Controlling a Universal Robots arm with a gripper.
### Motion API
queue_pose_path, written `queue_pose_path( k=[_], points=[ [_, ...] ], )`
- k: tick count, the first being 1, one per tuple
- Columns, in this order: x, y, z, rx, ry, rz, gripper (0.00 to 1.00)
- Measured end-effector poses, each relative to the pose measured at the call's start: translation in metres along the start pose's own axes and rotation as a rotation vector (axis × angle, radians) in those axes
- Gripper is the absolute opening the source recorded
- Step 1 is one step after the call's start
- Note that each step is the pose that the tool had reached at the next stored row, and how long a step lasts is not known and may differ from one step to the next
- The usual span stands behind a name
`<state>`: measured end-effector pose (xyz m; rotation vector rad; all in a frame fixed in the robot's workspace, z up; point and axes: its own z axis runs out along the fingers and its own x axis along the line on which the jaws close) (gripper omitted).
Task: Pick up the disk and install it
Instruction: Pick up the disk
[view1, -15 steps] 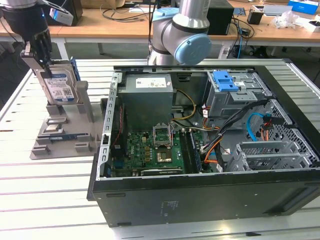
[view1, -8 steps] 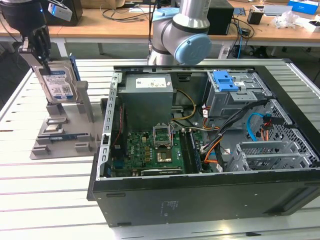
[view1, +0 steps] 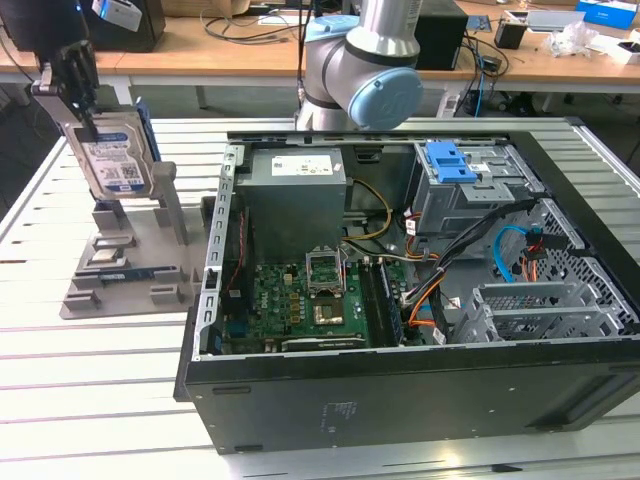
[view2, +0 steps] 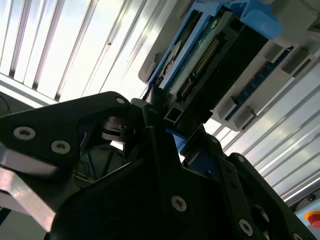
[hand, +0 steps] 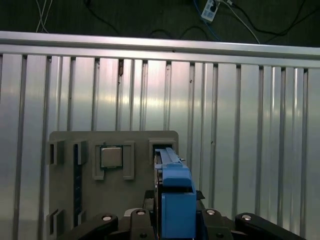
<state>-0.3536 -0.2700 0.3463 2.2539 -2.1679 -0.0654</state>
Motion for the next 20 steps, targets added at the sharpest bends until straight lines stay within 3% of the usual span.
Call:
queue_pose_path(
  k=[10, 17, 20],
  points=[
    [-0.0017, 0.0007, -0.0201, 0.0001, -0.0001, 0.000, 0.37],
    [-0.0035, 0.0016, -0.0426, 0.0000, 0.0000, 0.000, 0.37],
    [-0.0039, 0.0018, -0.0487, 0.0000, 0.0000, 0.000, 0.37]
  ],
)
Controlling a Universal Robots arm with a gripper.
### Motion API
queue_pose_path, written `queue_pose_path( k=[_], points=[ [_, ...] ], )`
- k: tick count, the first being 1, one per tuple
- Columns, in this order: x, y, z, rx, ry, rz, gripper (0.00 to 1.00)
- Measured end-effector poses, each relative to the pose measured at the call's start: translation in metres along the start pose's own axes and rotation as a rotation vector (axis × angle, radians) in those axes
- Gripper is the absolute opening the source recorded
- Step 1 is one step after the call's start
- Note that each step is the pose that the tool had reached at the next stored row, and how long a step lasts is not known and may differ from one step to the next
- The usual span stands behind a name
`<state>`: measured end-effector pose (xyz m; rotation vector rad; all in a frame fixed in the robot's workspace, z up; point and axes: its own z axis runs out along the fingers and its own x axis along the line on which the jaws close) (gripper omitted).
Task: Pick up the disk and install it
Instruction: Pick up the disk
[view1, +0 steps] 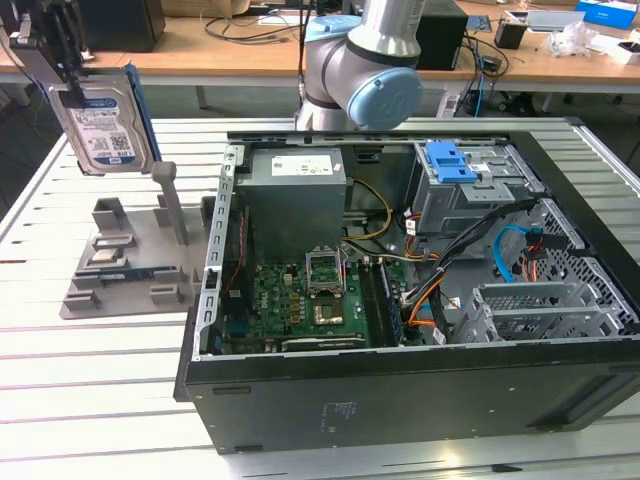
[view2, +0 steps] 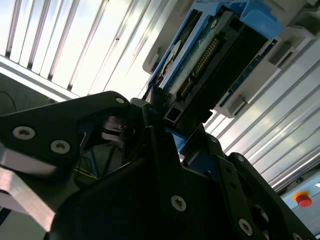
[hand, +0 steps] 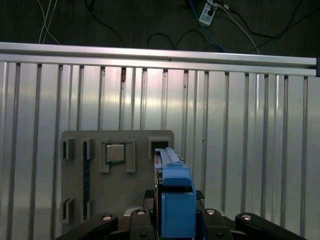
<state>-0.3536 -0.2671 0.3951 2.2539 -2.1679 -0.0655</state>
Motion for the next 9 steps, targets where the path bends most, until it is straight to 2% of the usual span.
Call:
queue_pose_path(
  k=[9],
  points=[
    [-0.0011, 0.0007, -0.0187, 0.0000, 0.0000, 0.000, 0.37]
  ],
)
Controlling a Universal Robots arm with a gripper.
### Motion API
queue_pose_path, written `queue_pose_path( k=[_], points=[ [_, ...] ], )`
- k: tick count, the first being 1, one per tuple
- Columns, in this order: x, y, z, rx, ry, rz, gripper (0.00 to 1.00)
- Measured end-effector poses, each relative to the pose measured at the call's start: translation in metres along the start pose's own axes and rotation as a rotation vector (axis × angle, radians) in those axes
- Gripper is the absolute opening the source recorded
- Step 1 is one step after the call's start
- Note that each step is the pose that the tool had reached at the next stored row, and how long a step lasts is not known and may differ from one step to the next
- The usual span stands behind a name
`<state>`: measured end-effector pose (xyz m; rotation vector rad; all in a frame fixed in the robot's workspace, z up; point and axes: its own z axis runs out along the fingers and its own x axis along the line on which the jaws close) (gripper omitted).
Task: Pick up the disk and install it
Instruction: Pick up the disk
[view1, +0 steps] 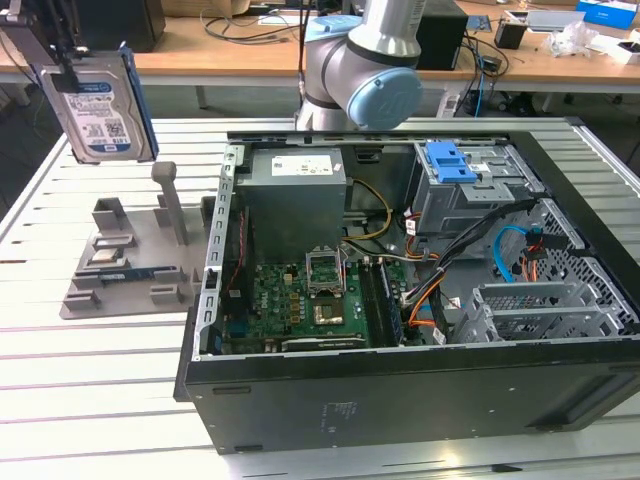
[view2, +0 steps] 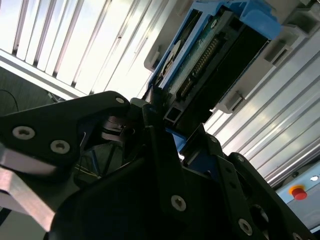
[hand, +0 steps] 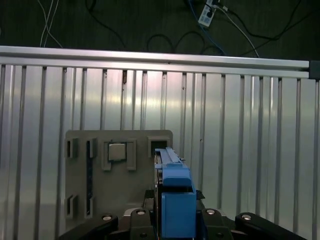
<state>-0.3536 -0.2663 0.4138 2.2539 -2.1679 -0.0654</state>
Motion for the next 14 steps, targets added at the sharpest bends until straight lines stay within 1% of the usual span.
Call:
queue_pose_path(
  k=[11, 14],
  points=[
    [-0.0013, 0.0008, -0.0223, 0.0000, -0.0001, 0.000, 0.37],
    [-0.0017, 0.0011, -0.0295, 0.0000, -0.0001, 0.000, 0.37]
  ],
)
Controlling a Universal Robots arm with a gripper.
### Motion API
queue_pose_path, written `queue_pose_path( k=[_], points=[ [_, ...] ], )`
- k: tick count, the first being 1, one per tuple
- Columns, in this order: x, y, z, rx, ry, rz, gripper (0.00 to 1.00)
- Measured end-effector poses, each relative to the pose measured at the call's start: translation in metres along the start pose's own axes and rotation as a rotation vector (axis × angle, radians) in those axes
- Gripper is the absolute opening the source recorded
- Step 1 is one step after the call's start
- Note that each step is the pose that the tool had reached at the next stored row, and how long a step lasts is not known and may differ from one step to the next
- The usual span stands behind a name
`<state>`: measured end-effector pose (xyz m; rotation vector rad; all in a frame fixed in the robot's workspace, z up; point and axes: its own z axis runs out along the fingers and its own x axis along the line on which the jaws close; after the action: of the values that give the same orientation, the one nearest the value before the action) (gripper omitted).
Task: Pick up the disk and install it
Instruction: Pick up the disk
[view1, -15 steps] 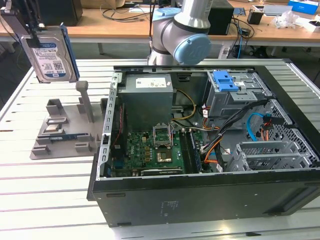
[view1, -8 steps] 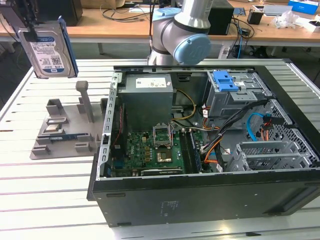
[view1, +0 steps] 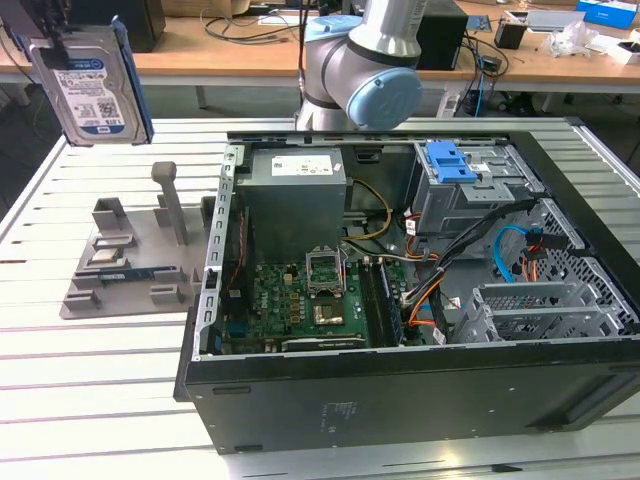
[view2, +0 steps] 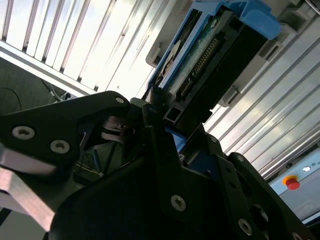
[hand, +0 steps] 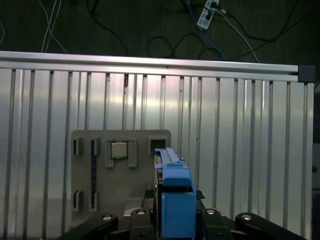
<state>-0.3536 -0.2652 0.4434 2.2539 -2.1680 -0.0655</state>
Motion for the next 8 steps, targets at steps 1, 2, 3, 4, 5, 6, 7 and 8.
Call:
queue_pose_path(
  k=[1, 2, 3, 4, 5, 6, 7, 8],
  points=[
    [-0.0001, 0.0001, -0.0030, 0.0000, 0.0000, 0.000, 0.37],
    [-0.0002, 0.0002, -0.0054, 0.0001, 0.0000, 0.000, 0.37],
    [-0.0004, 0.0003, -0.0083, -0.0001, 0.0000, 0.000, 0.37],
    [-0.0005, 0.0004, -0.0106, 0.0000, 0.0000, 0.000, 0.37],
    [-0.0007, 0.0005, -0.0132, 0.0000, 0.0000, 0.000, 0.37],
    [-0.0008, 0.0006, -0.0157, 0.0000, 0.0000, 0.000, 0.37],
    [-0.0010, 0.0007, -0.0185, 0.0001, 0.0000, 0.000, 0.37],
    [-0.0011, 0.0008, -0.0208, 0.0000, 0.0000, 0.000, 0.37]
  ],
)
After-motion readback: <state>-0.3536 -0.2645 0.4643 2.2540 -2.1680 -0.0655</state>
